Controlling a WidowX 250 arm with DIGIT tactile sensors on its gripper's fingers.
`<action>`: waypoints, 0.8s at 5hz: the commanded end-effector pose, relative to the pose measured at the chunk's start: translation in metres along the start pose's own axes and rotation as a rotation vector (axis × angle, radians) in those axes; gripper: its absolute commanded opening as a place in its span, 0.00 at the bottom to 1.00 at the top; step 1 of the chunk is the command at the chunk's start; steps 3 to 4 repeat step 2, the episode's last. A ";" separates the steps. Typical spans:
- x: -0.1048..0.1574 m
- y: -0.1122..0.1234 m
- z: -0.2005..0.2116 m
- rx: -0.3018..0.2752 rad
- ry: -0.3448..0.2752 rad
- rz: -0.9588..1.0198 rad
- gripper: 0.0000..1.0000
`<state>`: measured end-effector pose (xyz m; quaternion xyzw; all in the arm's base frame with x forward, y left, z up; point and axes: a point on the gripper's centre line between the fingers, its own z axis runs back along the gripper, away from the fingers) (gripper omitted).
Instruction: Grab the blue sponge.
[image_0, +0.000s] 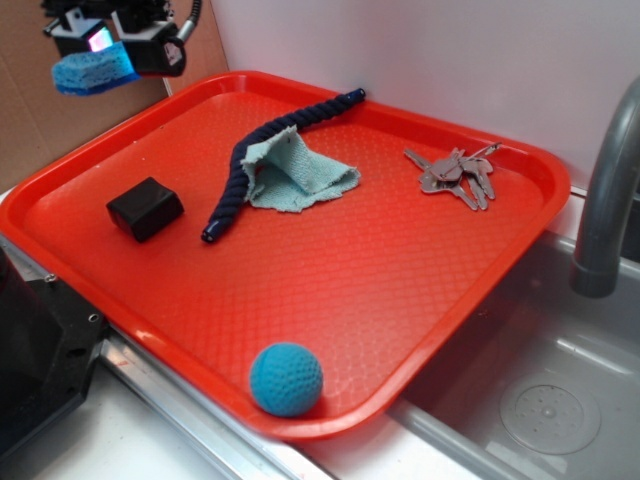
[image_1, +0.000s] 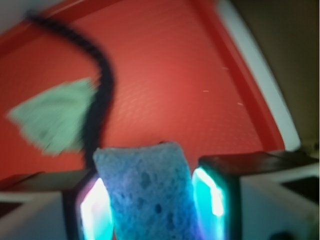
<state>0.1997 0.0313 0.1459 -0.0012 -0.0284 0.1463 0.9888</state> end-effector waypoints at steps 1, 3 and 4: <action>-0.007 -0.019 0.038 -0.044 -0.008 -0.333 0.00; -0.012 -0.016 0.038 -0.023 -0.046 -0.329 0.00; -0.012 -0.016 0.038 -0.023 -0.046 -0.329 0.00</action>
